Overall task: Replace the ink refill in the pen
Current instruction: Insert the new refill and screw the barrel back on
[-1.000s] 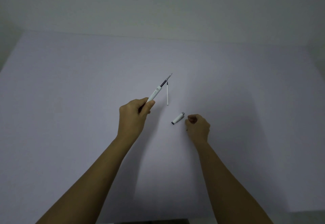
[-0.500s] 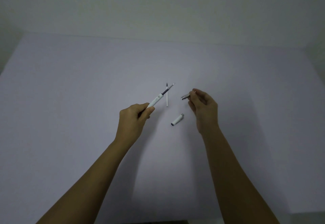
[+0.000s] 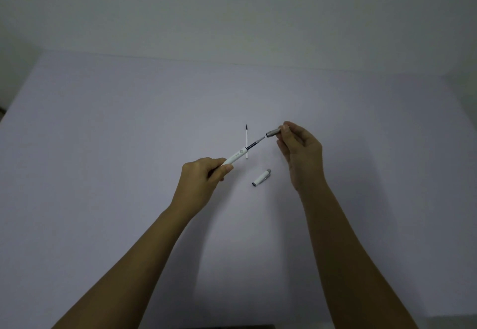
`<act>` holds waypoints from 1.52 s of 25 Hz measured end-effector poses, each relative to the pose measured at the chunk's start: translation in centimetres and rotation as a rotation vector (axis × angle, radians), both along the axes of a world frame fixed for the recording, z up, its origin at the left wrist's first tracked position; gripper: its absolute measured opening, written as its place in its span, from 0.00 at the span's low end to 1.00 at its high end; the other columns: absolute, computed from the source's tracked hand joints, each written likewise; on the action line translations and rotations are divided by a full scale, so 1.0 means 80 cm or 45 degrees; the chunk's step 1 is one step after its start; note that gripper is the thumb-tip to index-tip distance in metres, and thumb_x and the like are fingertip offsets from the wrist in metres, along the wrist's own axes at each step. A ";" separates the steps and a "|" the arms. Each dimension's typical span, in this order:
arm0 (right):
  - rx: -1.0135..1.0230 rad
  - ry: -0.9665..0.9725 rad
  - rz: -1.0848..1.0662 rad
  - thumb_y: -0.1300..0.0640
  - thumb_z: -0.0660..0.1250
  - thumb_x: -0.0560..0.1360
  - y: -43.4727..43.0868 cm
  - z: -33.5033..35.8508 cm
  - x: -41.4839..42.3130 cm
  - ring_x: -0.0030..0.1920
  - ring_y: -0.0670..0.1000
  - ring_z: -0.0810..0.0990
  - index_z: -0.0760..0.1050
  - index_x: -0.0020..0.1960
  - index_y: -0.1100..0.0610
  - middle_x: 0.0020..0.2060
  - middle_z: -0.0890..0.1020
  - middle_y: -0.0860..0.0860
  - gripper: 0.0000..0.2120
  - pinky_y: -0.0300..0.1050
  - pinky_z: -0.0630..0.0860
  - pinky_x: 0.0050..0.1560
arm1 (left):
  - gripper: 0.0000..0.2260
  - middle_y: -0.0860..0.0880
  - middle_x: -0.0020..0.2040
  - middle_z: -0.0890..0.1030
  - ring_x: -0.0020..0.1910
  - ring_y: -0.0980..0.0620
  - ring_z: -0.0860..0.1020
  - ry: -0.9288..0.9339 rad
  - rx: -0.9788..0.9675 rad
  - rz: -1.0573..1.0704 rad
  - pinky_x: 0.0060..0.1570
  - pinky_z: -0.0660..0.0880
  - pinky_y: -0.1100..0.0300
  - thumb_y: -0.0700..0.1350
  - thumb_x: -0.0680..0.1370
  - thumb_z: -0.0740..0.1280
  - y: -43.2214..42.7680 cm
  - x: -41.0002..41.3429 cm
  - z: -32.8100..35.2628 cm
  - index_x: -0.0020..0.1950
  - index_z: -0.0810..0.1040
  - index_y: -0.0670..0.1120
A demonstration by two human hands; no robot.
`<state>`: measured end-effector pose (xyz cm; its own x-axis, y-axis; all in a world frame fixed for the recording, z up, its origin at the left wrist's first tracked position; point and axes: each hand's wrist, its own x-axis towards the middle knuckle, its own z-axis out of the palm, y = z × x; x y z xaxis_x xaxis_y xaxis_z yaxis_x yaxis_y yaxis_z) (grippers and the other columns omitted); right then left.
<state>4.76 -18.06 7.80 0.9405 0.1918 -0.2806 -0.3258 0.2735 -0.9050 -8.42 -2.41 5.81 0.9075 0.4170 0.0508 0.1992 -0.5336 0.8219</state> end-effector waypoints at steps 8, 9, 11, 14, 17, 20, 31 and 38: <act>-0.103 -0.094 0.138 0.62 0.68 0.74 0.001 0.000 -0.010 0.42 0.41 0.84 0.79 0.47 0.53 0.35 0.86 0.44 0.05 0.31 0.78 0.41 | 0.11 0.43 0.31 0.81 0.29 0.51 0.73 0.014 0.106 -0.067 0.30 0.66 0.66 0.47 0.76 0.66 0.005 0.000 0.006 0.41 0.80 0.41; -0.116 -0.109 0.160 0.62 0.68 0.74 0.000 0.000 -0.010 0.42 0.41 0.84 0.79 0.46 0.53 0.35 0.86 0.44 0.05 0.31 0.78 0.42 | 0.11 0.42 0.31 0.80 0.30 0.49 0.74 0.022 0.130 -0.083 0.30 0.66 0.64 0.47 0.76 0.65 0.007 0.000 0.007 0.41 0.80 0.40; -0.138 -0.135 0.205 0.62 0.68 0.74 -0.003 0.001 -0.010 0.41 0.41 0.84 0.80 0.45 0.53 0.35 0.86 0.45 0.05 0.31 0.78 0.42 | 0.11 0.41 0.31 0.79 0.32 0.46 0.75 0.040 0.161 -0.120 0.31 0.66 0.60 0.47 0.77 0.65 0.012 -0.001 0.008 0.41 0.80 0.40; -0.185 -0.174 0.269 0.61 0.69 0.73 -0.011 0.002 -0.009 0.42 0.43 0.84 0.80 0.42 0.51 0.36 0.86 0.46 0.06 0.32 0.78 0.42 | 0.10 0.42 0.32 0.78 0.32 0.45 0.75 0.047 0.163 -0.195 0.34 0.67 0.58 0.47 0.77 0.65 0.018 -0.004 0.014 0.43 0.80 0.41; -0.269 -0.235 0.363 0.60 0.70 0.72 -0.016 0.003 -0.013 0.42 0.44 0.84 0.81 0.41 0.49 0.35 0.85 0.46 0.06 0.34 0.78 0.42 | 0.08 0.42 0.32 0.78 0.33 0.46 0.76 0.023 0.148 -0.239 0.34 0.67 0.60 0.47 0.76 0.66 0.018 -0.005 0.023 0.45 0.81 0.44; -0.294 -0.280 0.463 0.59 0.70 0.72 -0.016 0.006 -0.019 0.42 0.45 0.84 0.80 0.41 0.49 0.34 0.84 0.45 0.05 0.36 0.79 0.44 | 0.08 0.43 0.32 0.78 0.32 0.47 0.75 0.008 0.162 -0.238 0.32 0.67 0.61 0.47 0.76 0.66 0.016 -0.003 0.032 0.47 0.82 0.46; -0.603 -0.640 0.697 0.63 0.69 0.72 -0.020 0.037 -0.030 0.37 0.39 0.82 0.78 0.40 0.48 0.31 0.84 0.39 0.10 0.27 0.75 0.42 | 0.05 0.50 0.30 0.74 0.33 0.53 0.72 -0.037 0.214 -0.253 0.34 0.66 0.69 0.48 0.74 0.68 0.025 -0.025 0.054 0.47 0.83 0.50; -0.726 -0.920 0.665 0.61 0.68 0.73 -0.021 0.046 -0.039 0.36 0.38 0.80 0.79 0.41 0.48 0.33 0.82 0.40 0.08 0.24 0.71 0.40 | 0.06 0.46 0.30 0.76 0.30 0.52 0.72 -0.054 0.211 -0.308 0.33 0.67 0.62 0.48 0.75 0.67 0.026 -0.034 0.066 0.46 0.83 0.48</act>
<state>1.67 -19.77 11.46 0.7587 0.6370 0.1365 0.3866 -0.2716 -0.8813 -11.12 -0.30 11.06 0.9751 0.1718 0.1401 0.0173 -0.6891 0.7244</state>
